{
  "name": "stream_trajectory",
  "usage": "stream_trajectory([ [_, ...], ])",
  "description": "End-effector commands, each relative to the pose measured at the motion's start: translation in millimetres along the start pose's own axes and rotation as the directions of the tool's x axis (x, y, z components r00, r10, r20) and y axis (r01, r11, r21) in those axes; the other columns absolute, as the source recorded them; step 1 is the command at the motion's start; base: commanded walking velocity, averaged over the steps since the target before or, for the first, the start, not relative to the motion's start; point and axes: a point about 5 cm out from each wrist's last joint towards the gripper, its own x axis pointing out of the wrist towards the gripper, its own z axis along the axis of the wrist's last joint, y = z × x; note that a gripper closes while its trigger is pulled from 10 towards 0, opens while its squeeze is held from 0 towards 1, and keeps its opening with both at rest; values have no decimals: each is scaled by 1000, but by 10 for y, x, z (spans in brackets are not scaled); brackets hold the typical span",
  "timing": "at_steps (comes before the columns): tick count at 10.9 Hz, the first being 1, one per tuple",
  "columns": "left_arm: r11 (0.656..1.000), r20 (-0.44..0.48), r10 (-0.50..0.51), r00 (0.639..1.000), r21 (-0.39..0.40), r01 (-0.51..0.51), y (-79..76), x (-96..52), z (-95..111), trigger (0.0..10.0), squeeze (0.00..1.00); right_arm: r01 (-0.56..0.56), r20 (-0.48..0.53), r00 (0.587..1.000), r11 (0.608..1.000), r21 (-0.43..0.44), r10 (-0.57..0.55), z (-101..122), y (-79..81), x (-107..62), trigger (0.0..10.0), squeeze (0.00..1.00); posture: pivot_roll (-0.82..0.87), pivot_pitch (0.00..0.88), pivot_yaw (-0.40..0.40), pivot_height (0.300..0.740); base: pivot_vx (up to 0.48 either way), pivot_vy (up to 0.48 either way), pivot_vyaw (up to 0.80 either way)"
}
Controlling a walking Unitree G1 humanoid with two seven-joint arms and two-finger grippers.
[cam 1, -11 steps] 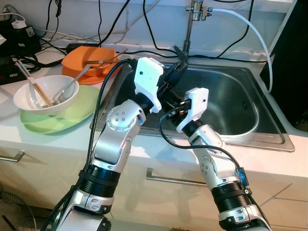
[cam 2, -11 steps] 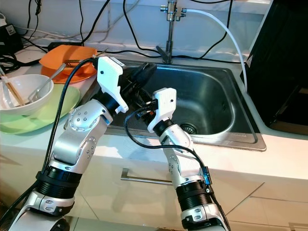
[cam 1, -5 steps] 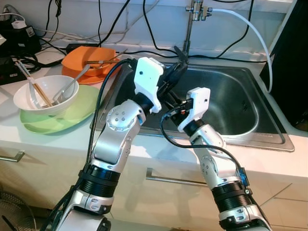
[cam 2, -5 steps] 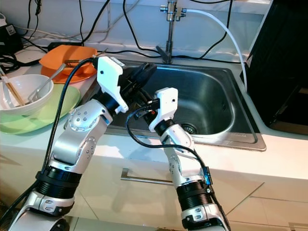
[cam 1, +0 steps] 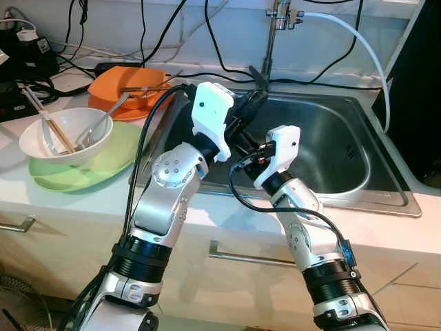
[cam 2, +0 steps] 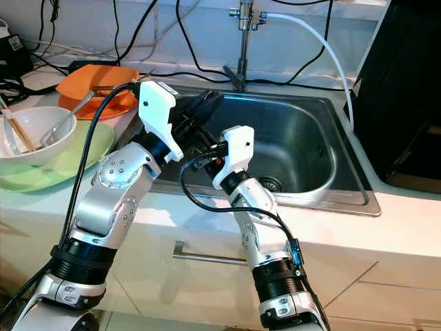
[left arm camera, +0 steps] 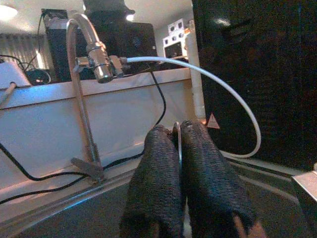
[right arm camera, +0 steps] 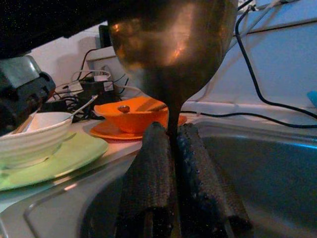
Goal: Kitchen organization
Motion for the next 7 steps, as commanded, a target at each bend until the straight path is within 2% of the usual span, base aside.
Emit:
stream_trajectory([
  [1, 1000, -1, 22, 1000, 15, -22, 42, 6, 20, 10000, 1000, 5, 6, 1000, 1000, -14, -5, 31, -17, 26, 0, 0, 169, 5, 11, 740, 0, 0, 0],
  [5, 997, 23, 71, 997, 20, -71, 111, -19, 63, 10000, 1000, 55, -16, 998, 998, -41, -55, 1, -92, 40, 0, 0, 177, 7, 11, 740, 0, 0, 0],
  [6, 995, 48, 95, 994, 21, -96, 145, -51, 103, 10000, 0, 104, -35, 994, 993, -62, -106, -7, -170, 67, 0, 0, 177, 7, 12, 740, 0, 0, 0],
  [7, 995, 59, 98, 993, 16, -99, 158, -79, 111, 10000, 0, 156, -52, 986, 984, -81, -161, -19, -258, 103, 0, 0, 179, 8, 15, 740, 0, 0, 0],
])
